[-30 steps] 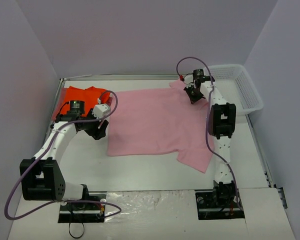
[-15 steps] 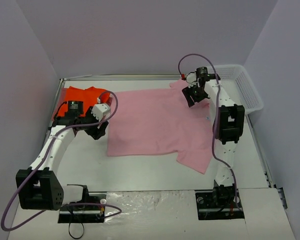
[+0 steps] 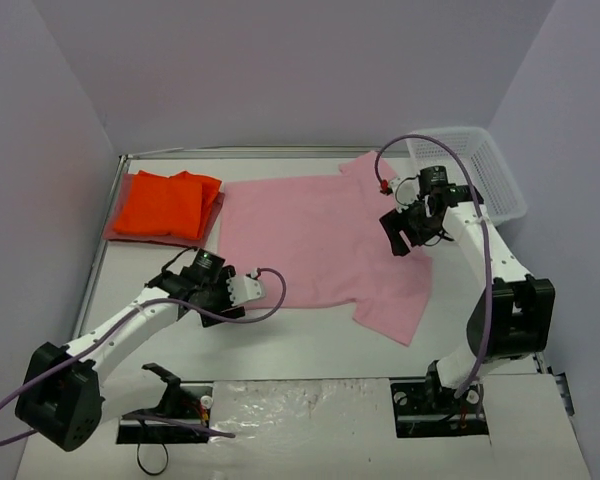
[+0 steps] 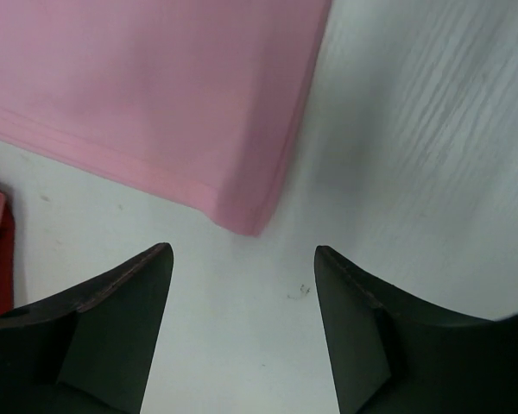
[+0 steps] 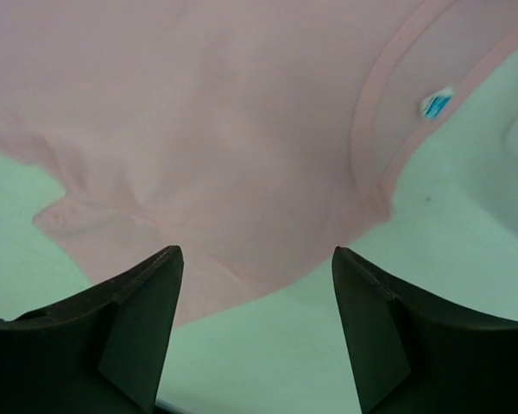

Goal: Fold and stack the t-shirts
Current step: Flatten out the tshirt, then grap the side of the flattened tshirt closest away from the robot with both arms

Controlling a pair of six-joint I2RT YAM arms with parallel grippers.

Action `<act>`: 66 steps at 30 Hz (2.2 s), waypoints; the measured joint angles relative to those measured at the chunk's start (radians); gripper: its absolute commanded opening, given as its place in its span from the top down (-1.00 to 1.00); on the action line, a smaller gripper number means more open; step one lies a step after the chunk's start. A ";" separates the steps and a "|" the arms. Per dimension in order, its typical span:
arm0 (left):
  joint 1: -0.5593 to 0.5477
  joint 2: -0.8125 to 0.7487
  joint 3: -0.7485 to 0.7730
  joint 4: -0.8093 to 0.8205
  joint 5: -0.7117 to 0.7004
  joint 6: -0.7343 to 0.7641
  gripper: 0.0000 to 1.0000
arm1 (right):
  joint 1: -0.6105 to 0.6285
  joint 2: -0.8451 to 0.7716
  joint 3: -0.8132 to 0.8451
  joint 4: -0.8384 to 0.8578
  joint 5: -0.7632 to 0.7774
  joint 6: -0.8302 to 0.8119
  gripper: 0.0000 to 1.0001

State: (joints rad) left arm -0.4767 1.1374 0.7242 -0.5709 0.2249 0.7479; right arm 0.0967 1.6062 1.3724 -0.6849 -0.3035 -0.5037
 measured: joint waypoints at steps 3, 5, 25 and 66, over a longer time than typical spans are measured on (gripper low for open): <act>-0.015 -0.028 -0.100 0.027 -0.072 0.034 -0.30 | -0.005 -0.134 -0.155 0.001 0.000 0.011 -0.39; -0.020 -0.058 -0.148 0.050 -0.113 0.053 -0.30 | -0.012 -0.224 -0.224 0.008 0.000 0.027 -0.46; -0.022 -0.216 -0.250 0.203 -0.139 0.084 -0.34 | -0.180 -0.286 -0.273 0.105 -0.024 0.082 -0.54; -0.055 0.005 -0.275 0.380 -0.181 0.081 0.87 | -0.255 -0.288 -0.378 0.209 -0.134 0.103 -0.63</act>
State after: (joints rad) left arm -0.5312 1.1423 0.4496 -0.1909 0.0441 0.8288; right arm -0.1585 1.3178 0.9939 -0.4755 -0.4374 -0.4011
